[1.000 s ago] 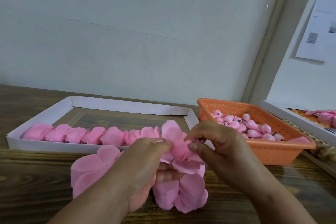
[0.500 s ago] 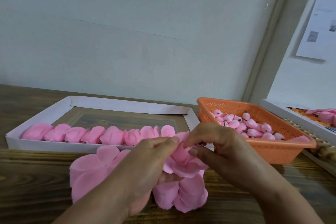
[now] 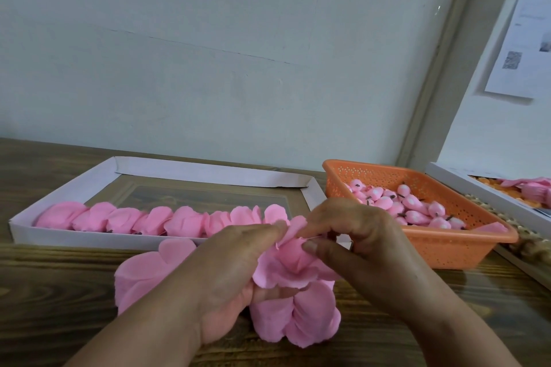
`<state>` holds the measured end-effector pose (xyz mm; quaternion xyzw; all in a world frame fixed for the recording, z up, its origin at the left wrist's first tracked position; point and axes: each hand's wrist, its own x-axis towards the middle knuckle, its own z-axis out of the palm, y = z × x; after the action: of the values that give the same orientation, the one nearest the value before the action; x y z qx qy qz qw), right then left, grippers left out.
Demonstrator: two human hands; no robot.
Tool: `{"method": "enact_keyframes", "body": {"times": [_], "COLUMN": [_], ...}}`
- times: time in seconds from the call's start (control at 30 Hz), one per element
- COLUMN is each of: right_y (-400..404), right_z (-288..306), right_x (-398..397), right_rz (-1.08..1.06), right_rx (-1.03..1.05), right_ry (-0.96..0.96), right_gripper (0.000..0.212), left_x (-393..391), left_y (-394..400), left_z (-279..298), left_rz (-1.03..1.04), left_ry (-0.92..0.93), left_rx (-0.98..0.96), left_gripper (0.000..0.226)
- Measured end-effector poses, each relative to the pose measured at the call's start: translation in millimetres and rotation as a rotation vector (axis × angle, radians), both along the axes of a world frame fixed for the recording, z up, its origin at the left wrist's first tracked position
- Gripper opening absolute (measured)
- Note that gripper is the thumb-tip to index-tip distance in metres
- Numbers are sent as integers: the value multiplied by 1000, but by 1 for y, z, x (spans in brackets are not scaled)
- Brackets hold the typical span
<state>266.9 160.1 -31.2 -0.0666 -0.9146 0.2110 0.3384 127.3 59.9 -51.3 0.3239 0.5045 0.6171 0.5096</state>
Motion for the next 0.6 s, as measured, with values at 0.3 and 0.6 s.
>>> {"method": "enact_keyframes", "body": {"times": [0.3, 0.6], "right_y": [0, 0], "right_z": [-2, -1], "right_x": [0, 1], "right_rz": [-80, -30], "right_rx": [-152, -99], "right_ry": [-52, -116], "right_gripper": [31, 12], "left_x": [-5, -2], "left_y": [2, 2], "left_z": [-4, -4], "left_rz": [-35, -94], "left_ry": [-108, -83], "left_rx": [-46, -28], "left_gripper": [25, 21]}}
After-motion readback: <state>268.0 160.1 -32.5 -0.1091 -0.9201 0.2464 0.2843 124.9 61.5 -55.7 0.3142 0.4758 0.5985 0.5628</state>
